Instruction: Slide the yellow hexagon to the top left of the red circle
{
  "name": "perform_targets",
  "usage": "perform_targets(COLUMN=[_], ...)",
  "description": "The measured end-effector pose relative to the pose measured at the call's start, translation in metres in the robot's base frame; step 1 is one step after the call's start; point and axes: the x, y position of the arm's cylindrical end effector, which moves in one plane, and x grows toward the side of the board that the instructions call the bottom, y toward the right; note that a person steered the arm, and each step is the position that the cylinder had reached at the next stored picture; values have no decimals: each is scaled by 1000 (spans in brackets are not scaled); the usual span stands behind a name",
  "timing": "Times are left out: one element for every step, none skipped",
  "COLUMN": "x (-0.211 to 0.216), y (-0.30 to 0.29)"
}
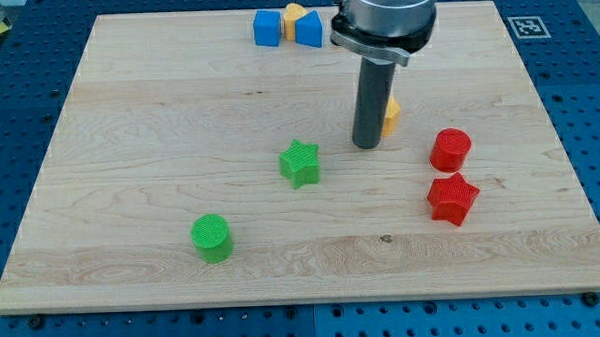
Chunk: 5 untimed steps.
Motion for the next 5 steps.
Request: perform_targets(x=[-8, -28, -28, -28, -28], y=[-22, -23, -14, 8, 33])
